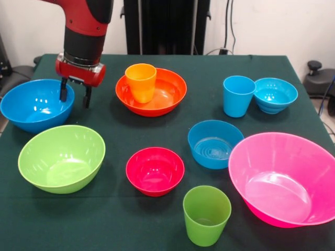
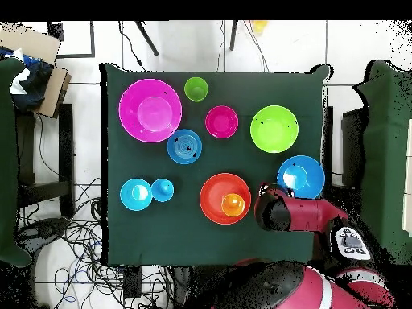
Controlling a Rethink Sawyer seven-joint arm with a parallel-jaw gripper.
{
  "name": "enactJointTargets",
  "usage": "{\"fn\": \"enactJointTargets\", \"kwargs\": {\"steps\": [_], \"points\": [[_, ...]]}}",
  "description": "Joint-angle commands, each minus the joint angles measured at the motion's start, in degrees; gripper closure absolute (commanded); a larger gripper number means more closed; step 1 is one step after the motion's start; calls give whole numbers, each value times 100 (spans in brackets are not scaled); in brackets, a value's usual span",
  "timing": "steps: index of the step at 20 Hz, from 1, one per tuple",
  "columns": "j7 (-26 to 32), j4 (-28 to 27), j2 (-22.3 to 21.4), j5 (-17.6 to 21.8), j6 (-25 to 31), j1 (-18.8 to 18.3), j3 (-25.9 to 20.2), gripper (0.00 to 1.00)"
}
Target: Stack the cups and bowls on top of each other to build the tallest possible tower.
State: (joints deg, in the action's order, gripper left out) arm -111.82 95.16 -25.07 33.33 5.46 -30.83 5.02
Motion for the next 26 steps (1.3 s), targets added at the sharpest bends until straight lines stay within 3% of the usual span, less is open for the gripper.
{"fn": "enactJointTargets", "kwargs": {"steps": [1,26], "points": [[-543,-190,95,-60,-242,213,-290,0],[-540,-137,63,-128,-152,227,-282,0]]}}
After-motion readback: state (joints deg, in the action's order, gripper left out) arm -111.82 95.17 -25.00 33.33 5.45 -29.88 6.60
